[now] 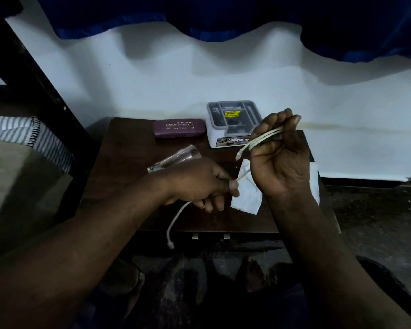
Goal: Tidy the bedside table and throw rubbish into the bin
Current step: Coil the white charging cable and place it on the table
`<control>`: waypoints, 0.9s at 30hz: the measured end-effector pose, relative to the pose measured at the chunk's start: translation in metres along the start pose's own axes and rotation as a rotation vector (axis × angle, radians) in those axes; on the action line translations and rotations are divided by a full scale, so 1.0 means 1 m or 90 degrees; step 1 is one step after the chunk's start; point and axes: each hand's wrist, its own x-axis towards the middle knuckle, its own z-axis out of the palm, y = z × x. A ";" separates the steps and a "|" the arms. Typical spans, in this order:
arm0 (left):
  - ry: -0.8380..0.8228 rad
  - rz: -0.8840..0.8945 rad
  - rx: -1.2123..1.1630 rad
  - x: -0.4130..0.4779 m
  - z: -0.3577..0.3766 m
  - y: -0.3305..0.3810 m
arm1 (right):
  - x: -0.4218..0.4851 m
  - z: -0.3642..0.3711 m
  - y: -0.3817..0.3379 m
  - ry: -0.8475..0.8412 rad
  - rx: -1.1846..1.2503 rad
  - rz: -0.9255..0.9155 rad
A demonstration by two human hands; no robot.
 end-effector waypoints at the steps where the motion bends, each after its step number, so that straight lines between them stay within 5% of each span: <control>1: 0.023 0.019 0.028 0.000 -0.002 0.001 | 0.000 -0.001 0.000 0.012 -0.049 -0.020; 8: 0.332 0.199 0.041 -0.001 -0.031 0.010 | -0.001 -0.001 0.014 0.058 -0.528 -0.124; 14: 0.418 0.317 0.189 -0.004 -0.029 0.008 | -0.006 -0.008 0.028 0.037 -0.831 -0.083; 18: 0.469 0.332 0.233 -0.004 -0.035 0.006 | -0.014 0.004 0.034 0.069 -0.810 0.075; 23: 0.463 0.302 0.155 -0.001 -0.041 0.000 | -0.020 0.009 0.037 -0.021 -0.721 0.234; 27: 0.324 0.217 -0.063 0.000 -0.044 0.000 | -0.021 0.014 0.024 -0.060 -0.582 0.336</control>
